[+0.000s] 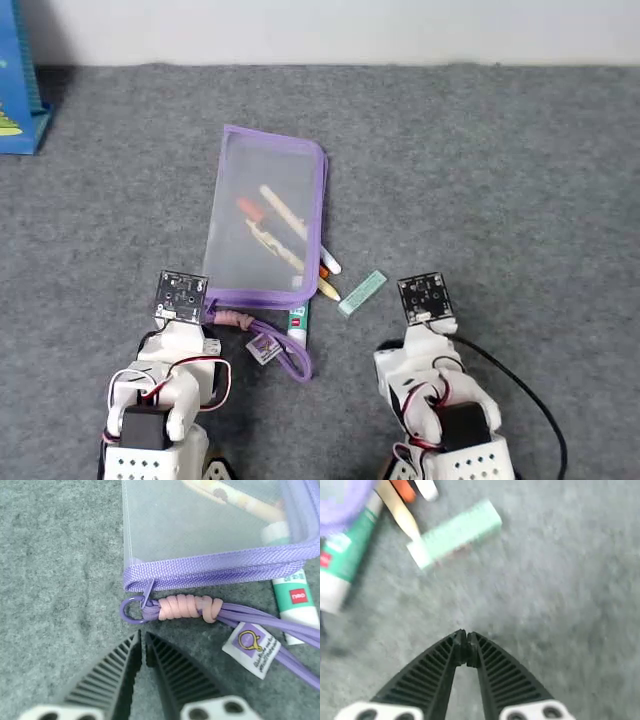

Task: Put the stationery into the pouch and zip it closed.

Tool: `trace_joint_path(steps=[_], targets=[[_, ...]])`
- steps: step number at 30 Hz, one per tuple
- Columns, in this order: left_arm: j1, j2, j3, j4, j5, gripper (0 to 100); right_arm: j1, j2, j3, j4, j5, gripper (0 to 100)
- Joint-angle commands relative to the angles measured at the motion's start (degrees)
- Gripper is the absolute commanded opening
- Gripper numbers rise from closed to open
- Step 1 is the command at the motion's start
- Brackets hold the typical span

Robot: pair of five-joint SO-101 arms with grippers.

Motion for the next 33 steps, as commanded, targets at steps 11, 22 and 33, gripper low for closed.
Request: trace_joint_path(steps=[11, 22, 33], targets=[[-0.4, -0.7, -0.4, 0.2, -0.4, 1, -9.7, 4.3, -25.2, 4.2, -0.4, 0.7], [-0.4, -0.7, -0.4, 0.2, -0.4, 1, -17.6, 46.4, -37.2, -2.9, -6.7, 2.8], [-0.4, -0.7, -0.4, 0.2, -0.4, 1, -31.4, 59.4, -37.5, -14.4, -15.0, 20.1]])
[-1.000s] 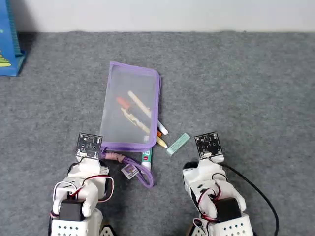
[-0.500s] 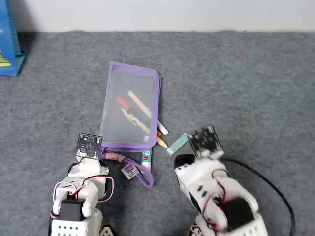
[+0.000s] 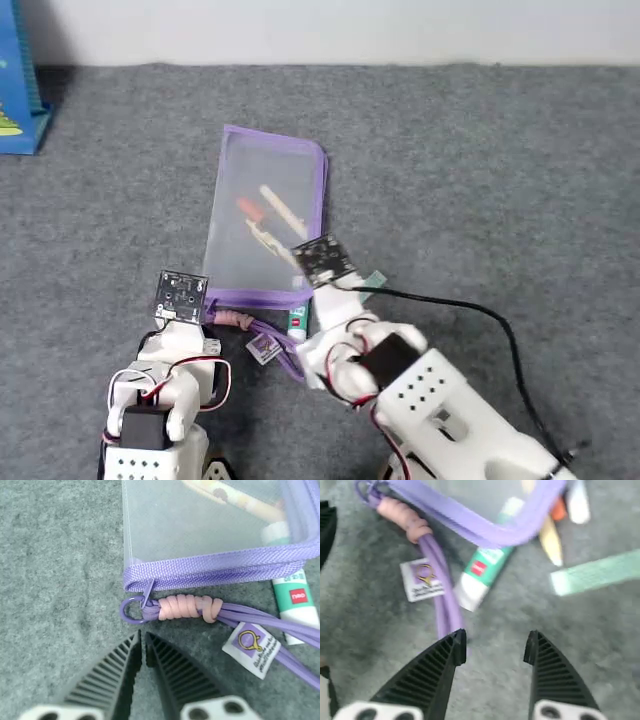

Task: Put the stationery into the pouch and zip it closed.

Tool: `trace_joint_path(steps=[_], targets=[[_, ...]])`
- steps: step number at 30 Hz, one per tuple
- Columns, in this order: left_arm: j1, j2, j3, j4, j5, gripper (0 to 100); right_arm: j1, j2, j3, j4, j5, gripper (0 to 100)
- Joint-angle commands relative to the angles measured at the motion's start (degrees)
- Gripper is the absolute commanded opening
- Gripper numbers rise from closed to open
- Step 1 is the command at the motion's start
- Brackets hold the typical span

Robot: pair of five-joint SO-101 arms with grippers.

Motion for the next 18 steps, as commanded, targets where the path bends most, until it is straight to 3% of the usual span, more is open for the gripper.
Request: trace_joint_path(steps=[1, 13, 15, 18], targets=[[-0.4, -0.7, -0.4, 0.2, -0.4, 1, -2.9, 2.2, -3.3, -4.4, -0.9, 19.5], [-0.4, -0.7, -0.4, 0.2, -0.4, 1, -4.1, 17.8, -3.3, -9.6, -0.8, 18.5], [-0.4, -0.7, -0.4, 0.2, -0.4, 1, -4.1, 18.5, -3.3, -9.6, -0.7, 14.2], [-0.4, -0.7, -0.4, 0.2, -0.4, 1, -2.9, 18.4, -3.4, -9.6, -0.7, 0.0]])
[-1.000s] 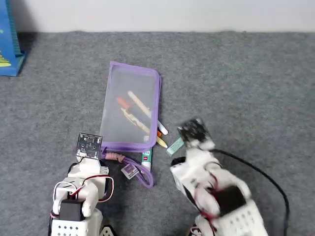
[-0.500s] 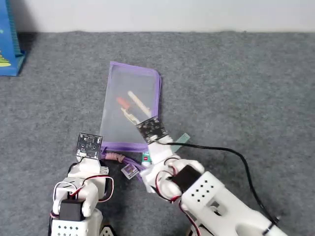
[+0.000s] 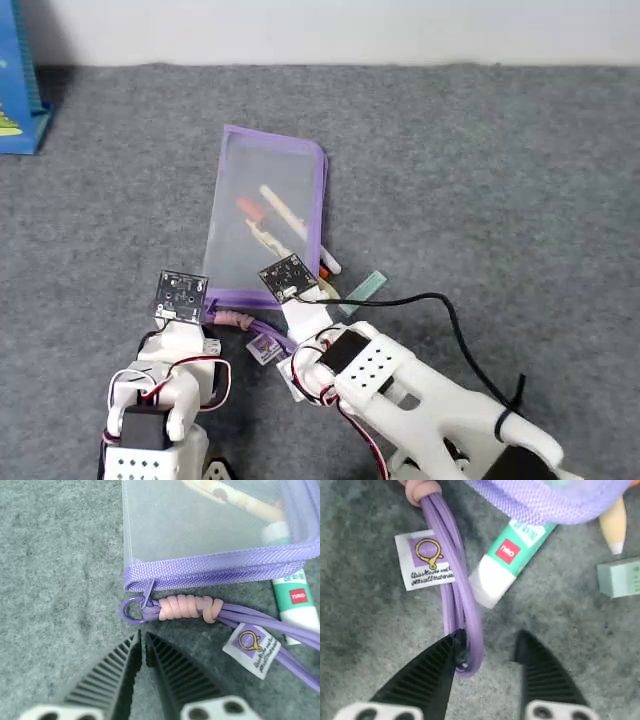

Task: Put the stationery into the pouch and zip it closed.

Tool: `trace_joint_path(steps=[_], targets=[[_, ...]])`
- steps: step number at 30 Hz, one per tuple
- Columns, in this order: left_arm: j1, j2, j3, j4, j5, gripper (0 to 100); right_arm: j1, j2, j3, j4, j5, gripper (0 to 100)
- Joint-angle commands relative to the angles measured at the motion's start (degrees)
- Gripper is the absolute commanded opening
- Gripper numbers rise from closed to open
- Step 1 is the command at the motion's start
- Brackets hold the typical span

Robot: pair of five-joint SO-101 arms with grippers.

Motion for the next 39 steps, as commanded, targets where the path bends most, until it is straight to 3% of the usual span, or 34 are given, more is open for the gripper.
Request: trace_joint_path(steps=[1, 10, 21, 27, 34, 39], targets=[[-0.4, -0.7, -0.4, 0.2, -0.4, 1, 1.7, -0.3, -3.4, -0.7, -0.2, 1.8], [-0.4, -0.7, -0.4, 0.2, -0.4, 1, 11.9, -14.5, -3.4, 5.7, 6.0, 0.7], [-0.4, -0.7, -0.4, 0.2, -0.4, 1, 23.4, -43.8, -3.4, 22.2, 21.1, 0.7], [-0.4, -0.7, -0.4, 0.2, -0.4, 1, 34.5, -55.5, -3.3, 30.5, 30.5, 0.8], [-0.4, -0.7, -0.4, 0.2, -0.4, 1, 47.4, -62.2, -3.0, 35.4, 41.5, 0.8], [-0.4, -0.7, -0.4, 0.2, -0.4, 1, 49.6, -61.9, -3.0, 38.1, 44.2, 0.9]])
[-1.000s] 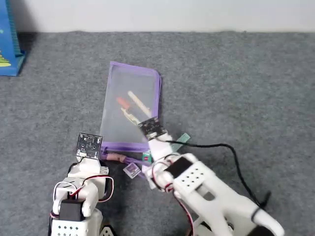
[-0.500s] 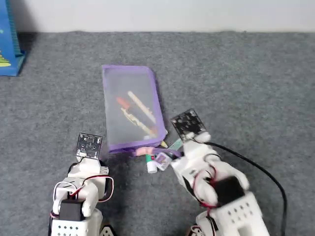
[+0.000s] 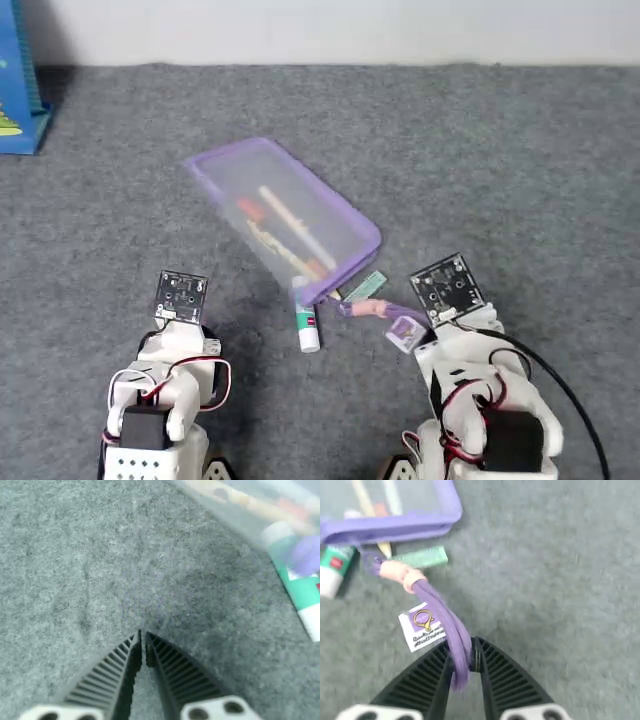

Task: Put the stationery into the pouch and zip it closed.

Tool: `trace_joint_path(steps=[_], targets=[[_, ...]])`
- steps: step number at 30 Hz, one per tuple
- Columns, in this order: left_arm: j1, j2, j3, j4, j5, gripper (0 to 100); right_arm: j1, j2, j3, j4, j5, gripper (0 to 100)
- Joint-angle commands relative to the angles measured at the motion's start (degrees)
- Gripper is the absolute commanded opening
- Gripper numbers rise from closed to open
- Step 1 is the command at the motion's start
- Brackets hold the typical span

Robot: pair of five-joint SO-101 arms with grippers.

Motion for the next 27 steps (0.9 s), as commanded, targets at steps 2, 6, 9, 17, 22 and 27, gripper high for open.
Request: trace_joint_path(steps=[2, 6, 9, 17, 22, 27], targets=[[-0.4, -0.7, -0.4, 0.2, -0.4, 1, 1.5, -0.3, -3.0, 0.7, 1.6, 0.9], [-0.4, -0.7, -0.4, 0.2, -0.4, 1, 1.7, -0.3, -3.0, 0.7, 3.2, 7.6], [-0.4, -0.7, -0.4, 0.2, -0.4, 1, 1.7, -0.3, -3.0, 0.7, 0.2, 20.1], [-0.4, -0.7, -0.4, 0.2, -0.4, 1, 1.5, -0.2, -5.8, -2.6, -0.9, 29.1], [-0.4, -0.7, -0.4, 0.2, -0.4, 1, 1.6, 3.6, -12.2, -3.6, -1.1, 29.1], [-0.4, -0.7, -0.4, 0.2, -0.4, 1, -0.7, 18.2, -21.7, 7.3, -1.4, 29.1]])
